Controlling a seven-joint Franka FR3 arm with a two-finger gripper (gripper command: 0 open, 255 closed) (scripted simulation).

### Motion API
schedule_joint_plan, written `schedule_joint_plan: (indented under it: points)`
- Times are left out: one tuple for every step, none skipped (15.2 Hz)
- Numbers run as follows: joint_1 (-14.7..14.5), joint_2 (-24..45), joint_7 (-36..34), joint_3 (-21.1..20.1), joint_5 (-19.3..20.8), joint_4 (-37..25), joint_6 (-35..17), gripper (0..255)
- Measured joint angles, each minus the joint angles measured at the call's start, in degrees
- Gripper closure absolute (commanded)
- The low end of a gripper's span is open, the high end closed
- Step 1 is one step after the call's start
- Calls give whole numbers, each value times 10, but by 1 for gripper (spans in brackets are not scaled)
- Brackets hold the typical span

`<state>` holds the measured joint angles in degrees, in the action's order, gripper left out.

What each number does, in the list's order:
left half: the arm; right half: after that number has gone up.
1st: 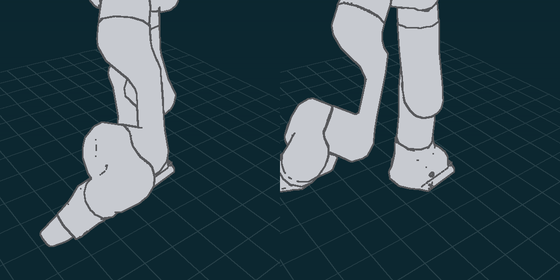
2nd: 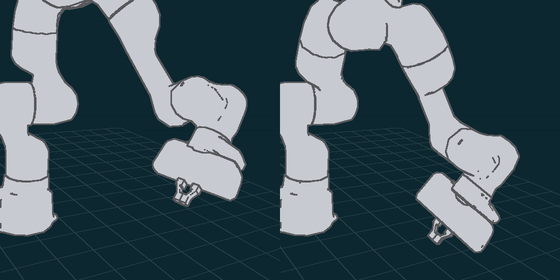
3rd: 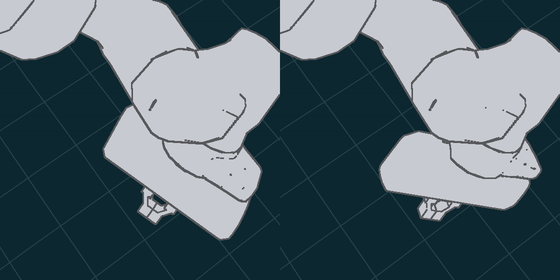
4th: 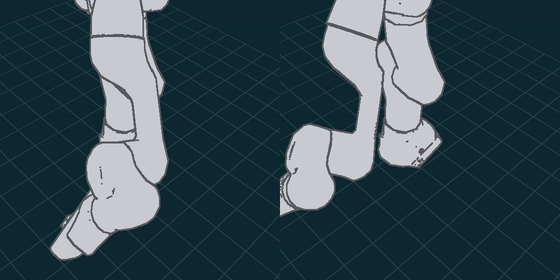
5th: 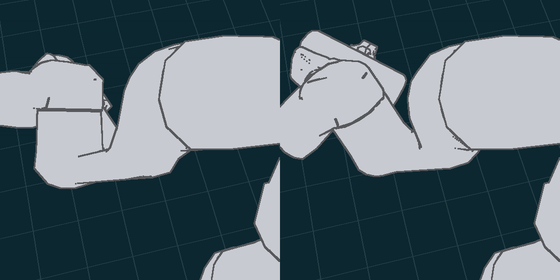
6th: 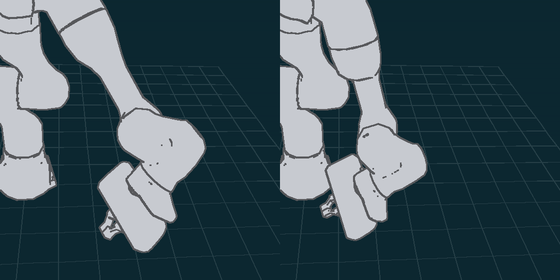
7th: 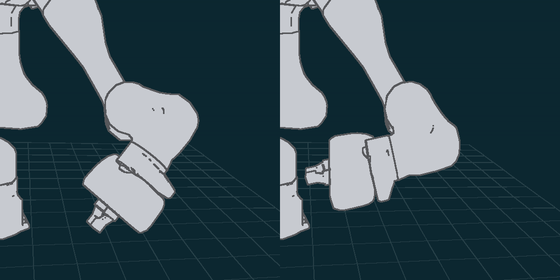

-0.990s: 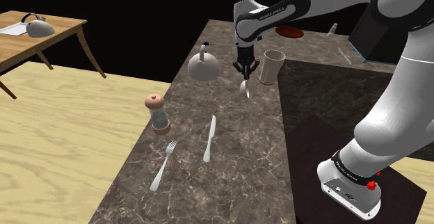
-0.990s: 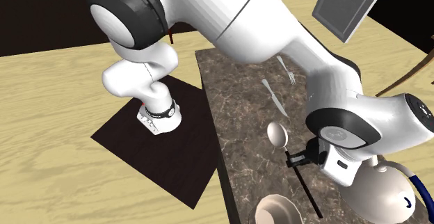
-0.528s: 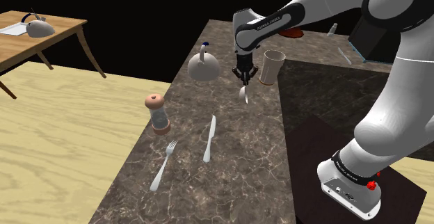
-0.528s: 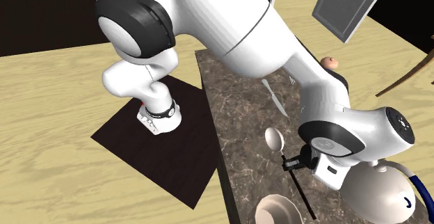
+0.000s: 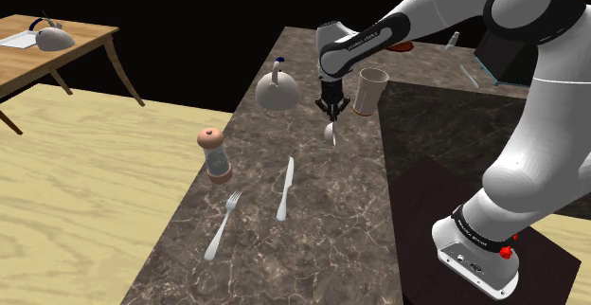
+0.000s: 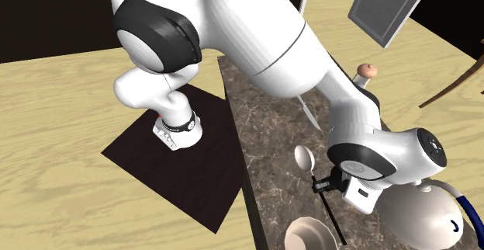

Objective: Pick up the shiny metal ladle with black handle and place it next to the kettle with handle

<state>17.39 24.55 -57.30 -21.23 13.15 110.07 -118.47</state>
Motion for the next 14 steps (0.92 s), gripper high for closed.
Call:
schedule_joint_plan:
  points:
    - [0,0,0,0,0,0,0,255]
    - [0,0,0,0,0,0,0,255]
    - [0,0,0,0,0,0,0,255]
    - [0,0,0,0,0,0,0,0]
    - [0,0,0,0,0,0,0,0]
    - [0,0,0,0,0,0,0,0]
    - [0,0,0,0,0,0,0,0]
    - [0,1,0,0,0,0,0,0]
    - [0,1,0,0,0,0,0,0]
    - [0,1,0,0,0,0,0,0]
    - [-1,-1,1,-1,-2,-6,7,0]
    - [0,-9,3,-3,-6,-11,19,0]
    - [0,-12,6,-4,-8,-23,34,0]
    - [-1,-15,6,-6,-11,-34,47,0]
